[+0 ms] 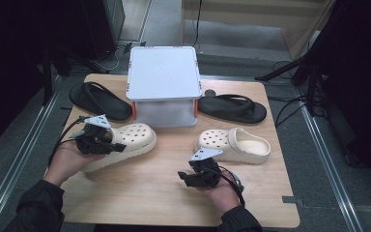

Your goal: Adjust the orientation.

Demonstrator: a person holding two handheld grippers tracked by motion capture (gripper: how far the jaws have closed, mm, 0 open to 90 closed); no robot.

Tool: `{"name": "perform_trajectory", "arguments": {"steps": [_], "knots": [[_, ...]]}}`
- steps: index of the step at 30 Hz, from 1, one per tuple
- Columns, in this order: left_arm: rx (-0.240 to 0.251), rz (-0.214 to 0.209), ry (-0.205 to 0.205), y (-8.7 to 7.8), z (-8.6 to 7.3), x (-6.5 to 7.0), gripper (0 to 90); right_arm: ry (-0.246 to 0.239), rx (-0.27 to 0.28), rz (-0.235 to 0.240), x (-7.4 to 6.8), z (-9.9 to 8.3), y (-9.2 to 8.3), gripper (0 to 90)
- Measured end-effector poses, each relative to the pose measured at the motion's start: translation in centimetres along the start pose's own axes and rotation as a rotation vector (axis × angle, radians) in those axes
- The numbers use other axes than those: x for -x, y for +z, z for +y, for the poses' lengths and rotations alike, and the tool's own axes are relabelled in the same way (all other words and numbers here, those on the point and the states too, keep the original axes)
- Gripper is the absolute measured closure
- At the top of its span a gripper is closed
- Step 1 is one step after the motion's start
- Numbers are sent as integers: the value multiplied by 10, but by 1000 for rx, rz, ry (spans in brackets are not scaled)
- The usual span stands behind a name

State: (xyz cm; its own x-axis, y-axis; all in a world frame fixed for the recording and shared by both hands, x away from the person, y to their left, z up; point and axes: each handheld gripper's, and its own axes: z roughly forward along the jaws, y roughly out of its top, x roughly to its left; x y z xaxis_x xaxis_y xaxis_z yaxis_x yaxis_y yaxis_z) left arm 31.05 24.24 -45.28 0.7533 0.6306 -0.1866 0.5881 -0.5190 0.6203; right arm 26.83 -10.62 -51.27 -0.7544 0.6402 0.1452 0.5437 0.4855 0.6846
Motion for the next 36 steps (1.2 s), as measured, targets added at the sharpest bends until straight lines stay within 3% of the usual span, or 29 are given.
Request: {"name": "perform_trajectory", "arguments": {"steps": [4, 9, 13, 17, 22, 30, 36], "knots": [[-15, -31, 10, 16, 15, 14, 770, 5, 14, 1, 2, 2, 0, 428], [-28, -42, 23, 34, 28, 34, 769, -6, 35, 10, 3, 5, -2, 438], [-35, -54, 20, 43, 32, 47, 768, -10, 42, 13, 4, 6, -2, 438], [-49, -61, -9, 54, 27, 55, 767, -14, 42, 21, 3, 10, 0, 441], [-33, -59, -18, 59, 19, 61, 766, -27, 43, 32, 1, 14, 4, 441], [-38, -74, 4, 65, 14, 66, 762, -40, 47, 39, -1, 17, 6, 466], [3, -59, 10, 57, 12, 65, 615, -27, 55, 49, 0, 18, 6, 514]]}}
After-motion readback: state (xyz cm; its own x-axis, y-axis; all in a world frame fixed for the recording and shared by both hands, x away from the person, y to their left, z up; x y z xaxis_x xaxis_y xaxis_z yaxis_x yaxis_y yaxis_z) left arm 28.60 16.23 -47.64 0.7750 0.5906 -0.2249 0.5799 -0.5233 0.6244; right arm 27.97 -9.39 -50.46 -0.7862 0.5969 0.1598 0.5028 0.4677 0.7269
